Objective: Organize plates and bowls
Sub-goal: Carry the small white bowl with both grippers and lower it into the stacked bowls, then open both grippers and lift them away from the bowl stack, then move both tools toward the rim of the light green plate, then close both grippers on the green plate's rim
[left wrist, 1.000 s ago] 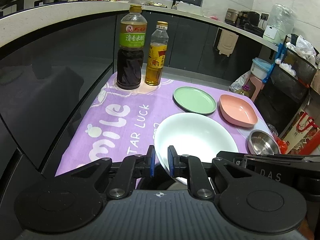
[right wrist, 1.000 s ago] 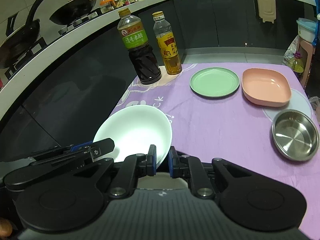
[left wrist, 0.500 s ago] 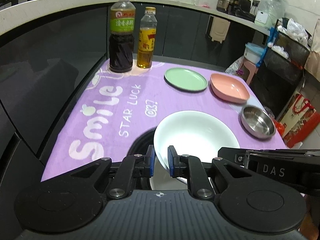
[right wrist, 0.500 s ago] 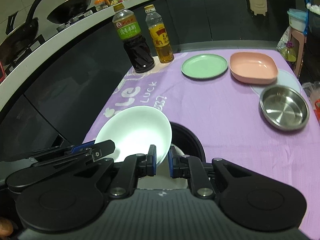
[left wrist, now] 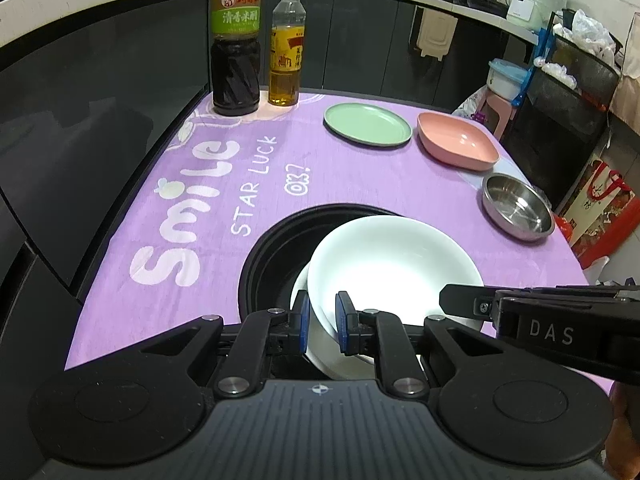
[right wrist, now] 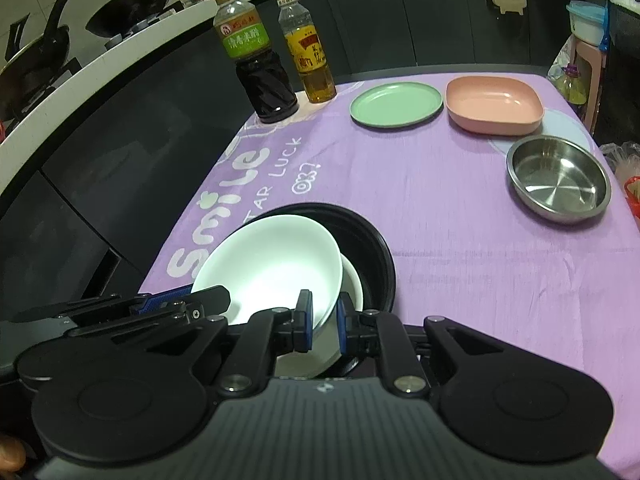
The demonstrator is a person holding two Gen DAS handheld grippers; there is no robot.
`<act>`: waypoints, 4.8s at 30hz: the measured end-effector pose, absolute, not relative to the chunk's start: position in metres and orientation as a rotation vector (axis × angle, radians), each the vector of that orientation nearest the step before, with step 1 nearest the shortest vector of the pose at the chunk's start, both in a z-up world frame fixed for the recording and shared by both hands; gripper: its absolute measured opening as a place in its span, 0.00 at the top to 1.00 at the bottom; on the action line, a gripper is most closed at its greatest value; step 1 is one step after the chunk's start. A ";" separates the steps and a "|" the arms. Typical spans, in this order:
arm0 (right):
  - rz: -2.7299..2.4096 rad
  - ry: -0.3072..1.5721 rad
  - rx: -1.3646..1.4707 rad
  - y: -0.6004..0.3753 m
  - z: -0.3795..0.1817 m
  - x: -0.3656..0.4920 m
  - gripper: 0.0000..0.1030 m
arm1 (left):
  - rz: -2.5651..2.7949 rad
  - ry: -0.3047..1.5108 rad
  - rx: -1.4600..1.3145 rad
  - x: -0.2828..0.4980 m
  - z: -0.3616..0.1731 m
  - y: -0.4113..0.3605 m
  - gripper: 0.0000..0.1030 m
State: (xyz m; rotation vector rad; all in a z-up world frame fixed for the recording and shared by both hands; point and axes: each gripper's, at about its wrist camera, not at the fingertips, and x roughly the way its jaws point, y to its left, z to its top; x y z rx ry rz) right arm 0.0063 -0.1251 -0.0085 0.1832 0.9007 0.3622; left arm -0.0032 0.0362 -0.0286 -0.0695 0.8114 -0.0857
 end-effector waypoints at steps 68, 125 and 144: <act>0.276 0.919 0.243 -0.160 -0.023 0.067 0.84 | 0.003 0.798 -0.157 0.069 -0.025 0.081 0.85; 0.219 0.994 0.056 -0.163 -0.041 0.384 0.61 | -0.219 0.972 -0.378 0.327 -0.078 0.032 0.84; 0.266 1.026 -0.046 -0.139 -0.051 0.368 0.65 | -0.164 0.934 -0.244 0.313 -0.073 0.036 0.81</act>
